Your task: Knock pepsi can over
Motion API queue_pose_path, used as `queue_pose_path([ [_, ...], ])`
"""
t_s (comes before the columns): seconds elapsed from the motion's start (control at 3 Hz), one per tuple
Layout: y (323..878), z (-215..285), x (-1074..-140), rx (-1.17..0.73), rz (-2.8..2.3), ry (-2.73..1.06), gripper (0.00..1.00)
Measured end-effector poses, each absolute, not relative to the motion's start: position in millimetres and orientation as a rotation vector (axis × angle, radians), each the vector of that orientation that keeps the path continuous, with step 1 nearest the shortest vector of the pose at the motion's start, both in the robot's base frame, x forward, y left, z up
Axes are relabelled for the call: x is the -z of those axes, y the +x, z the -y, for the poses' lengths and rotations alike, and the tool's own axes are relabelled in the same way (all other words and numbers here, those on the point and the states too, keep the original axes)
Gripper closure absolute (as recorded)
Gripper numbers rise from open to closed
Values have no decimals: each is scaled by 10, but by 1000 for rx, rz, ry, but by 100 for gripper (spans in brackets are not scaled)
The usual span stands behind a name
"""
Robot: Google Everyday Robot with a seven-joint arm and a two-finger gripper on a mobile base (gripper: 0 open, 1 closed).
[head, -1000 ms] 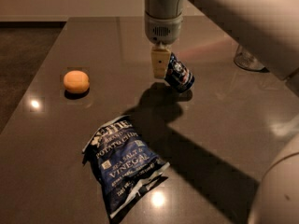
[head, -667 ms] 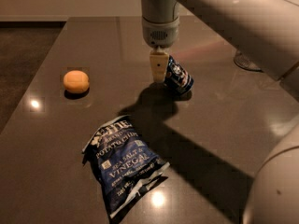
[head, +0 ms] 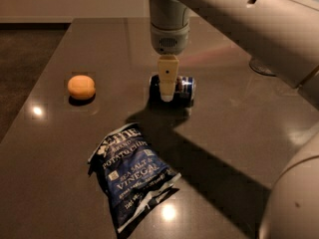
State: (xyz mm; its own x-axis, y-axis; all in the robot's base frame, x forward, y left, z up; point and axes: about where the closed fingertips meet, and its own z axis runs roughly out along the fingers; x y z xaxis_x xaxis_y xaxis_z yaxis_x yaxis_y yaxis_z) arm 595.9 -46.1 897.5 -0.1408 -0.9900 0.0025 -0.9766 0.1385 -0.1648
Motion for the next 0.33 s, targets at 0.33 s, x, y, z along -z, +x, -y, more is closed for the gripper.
queue_pose_path([
  [0.33, 5959, 461, -8975, 192, -2287, -1985, 0],
])
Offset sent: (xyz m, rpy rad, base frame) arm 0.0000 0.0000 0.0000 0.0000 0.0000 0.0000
